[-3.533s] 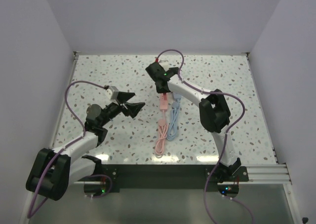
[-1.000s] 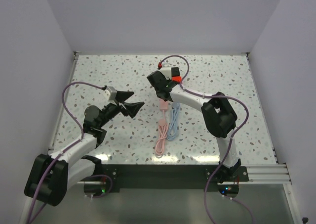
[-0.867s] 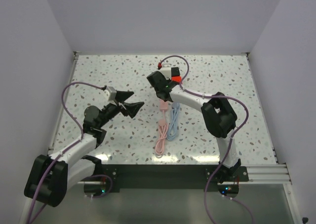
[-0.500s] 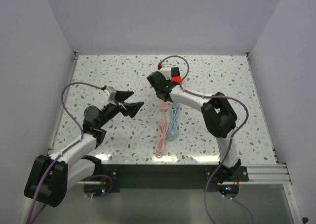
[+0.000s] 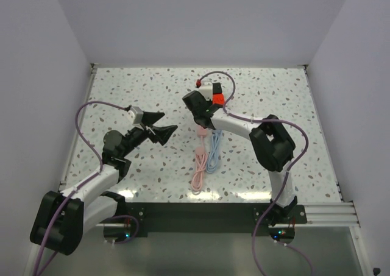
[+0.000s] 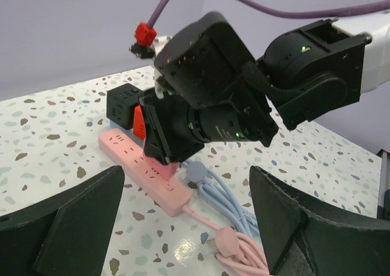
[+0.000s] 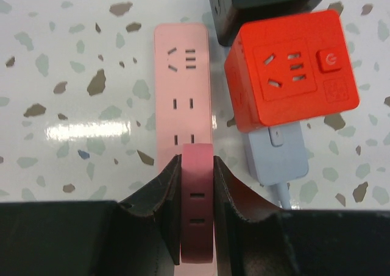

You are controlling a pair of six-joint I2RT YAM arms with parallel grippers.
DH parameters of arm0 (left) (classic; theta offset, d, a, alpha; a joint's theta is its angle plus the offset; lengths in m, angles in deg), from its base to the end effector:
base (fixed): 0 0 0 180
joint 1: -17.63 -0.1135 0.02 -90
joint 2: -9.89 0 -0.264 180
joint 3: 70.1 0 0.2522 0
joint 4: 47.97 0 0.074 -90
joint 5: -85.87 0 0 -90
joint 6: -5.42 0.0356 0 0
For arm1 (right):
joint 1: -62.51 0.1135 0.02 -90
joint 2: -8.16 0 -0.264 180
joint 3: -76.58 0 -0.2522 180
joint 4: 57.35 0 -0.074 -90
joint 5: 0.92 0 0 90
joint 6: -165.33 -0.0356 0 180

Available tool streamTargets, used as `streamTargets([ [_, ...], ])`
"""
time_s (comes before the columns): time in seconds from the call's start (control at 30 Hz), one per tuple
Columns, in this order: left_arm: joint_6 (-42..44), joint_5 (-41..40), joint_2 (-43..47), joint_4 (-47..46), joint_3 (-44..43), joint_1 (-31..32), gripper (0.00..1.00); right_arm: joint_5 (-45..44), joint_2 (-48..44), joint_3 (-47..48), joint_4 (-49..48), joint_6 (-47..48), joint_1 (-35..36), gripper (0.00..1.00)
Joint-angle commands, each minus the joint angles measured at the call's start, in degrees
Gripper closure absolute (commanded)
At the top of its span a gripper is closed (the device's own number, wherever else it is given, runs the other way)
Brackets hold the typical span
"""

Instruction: Insert the plug

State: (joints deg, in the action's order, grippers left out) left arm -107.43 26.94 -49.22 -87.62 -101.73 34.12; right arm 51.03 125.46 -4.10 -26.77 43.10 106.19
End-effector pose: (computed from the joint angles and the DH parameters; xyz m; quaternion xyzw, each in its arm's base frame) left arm 0.1965 -0.0773 0.2457 0.1745 0.6158 -0.4108 0.6493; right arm 0.3395 0.2939 0.1938 0.0266 0.8913 -0.0347 0.4513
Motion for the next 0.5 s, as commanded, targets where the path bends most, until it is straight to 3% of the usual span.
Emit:
streamTargets([
  [0.0, 1.5, 0.2, 0.8, -1.0, 0.9, -0.6, 0.11, 10.6, 4.9, -7.2, 12.1, -2.8, 2.1, 1.0],
  [0.47, 1.5, 0.1, 0.9, -1.0, 1.0, -0.8, 0.11, 14.0, 6.3, -8.2, 7.9, -1.9, 2.1, 1.0],
])
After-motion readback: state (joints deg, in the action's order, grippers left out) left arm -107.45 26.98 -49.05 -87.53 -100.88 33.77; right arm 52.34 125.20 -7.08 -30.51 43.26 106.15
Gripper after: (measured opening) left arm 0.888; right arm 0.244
